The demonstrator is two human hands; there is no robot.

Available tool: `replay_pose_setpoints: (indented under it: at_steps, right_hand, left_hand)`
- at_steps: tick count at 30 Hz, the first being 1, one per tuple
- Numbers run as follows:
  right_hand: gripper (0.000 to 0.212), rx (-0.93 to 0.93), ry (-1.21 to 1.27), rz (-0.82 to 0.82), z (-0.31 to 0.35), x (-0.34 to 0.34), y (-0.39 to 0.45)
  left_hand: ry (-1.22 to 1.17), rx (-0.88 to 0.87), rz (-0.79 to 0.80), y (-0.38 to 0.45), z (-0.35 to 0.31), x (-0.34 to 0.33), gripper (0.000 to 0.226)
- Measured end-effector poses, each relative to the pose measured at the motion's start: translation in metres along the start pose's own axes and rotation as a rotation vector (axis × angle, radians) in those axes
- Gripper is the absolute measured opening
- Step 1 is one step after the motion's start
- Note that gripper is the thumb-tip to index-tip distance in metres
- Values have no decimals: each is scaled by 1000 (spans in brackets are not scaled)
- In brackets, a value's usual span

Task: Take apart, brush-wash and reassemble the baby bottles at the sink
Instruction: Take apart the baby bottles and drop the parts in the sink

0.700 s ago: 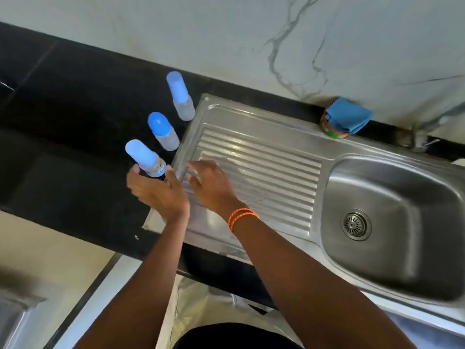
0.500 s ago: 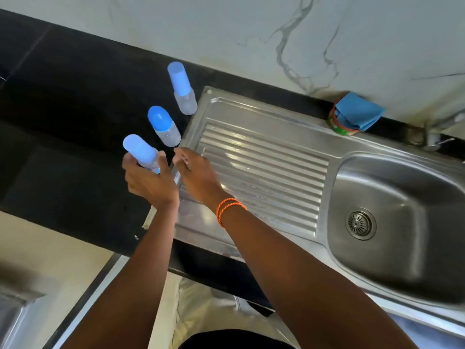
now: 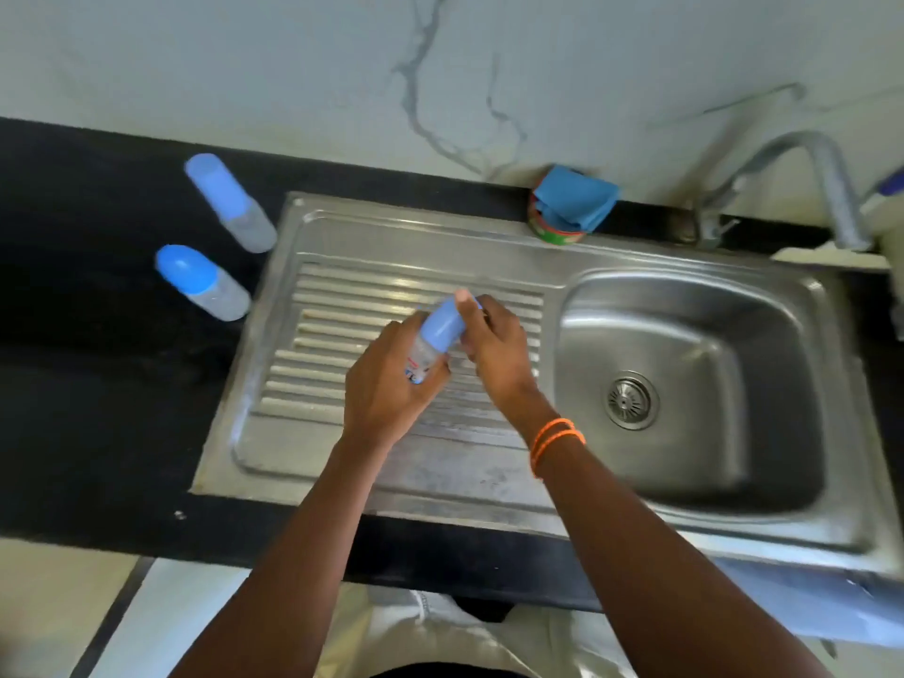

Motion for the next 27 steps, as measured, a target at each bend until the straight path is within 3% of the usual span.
replay_pose_setpoints:
  at_steps: [6,10,16,20,22,24,27]
  right_hand:
    - [37,-65,84,-25,-44,133,3]
    - [34,-106,85,12,-72,188,-1]
    - [32,135,173,286,-73,214,-24]
    - [40,61,238,353,-89,219,-28]
    - [45,-88,252,275,-101,219,-21]
    - [52,-112,166,174,-108,220,-13]
    - [25,75,106,148,-103,225,-6]
  left_hand:
    - [-38,-250,289,16,-87,-87,61]
    - [-322,-200,452,21,-113,-135,57]
    - [-773,-62,734,26,-140,-170,42]
    - [-721,-92,815,33,-140,-177,40]
    - [-587,-160,813,38,-138,-181,48]
    - [-413,-260,777,43,-137,-184,54]
    - [-436,-266,788,41,-138,-192,48]
Point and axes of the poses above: each hand's wrist, its own y-axis towards the middle knuckle, its own x-axis out of the back of the hand, z = x × y, the point moved 9 cm from there along y, towards the middle knuckle, and after that the axes turned 10 degrees about -x, right-handed, at the moved point
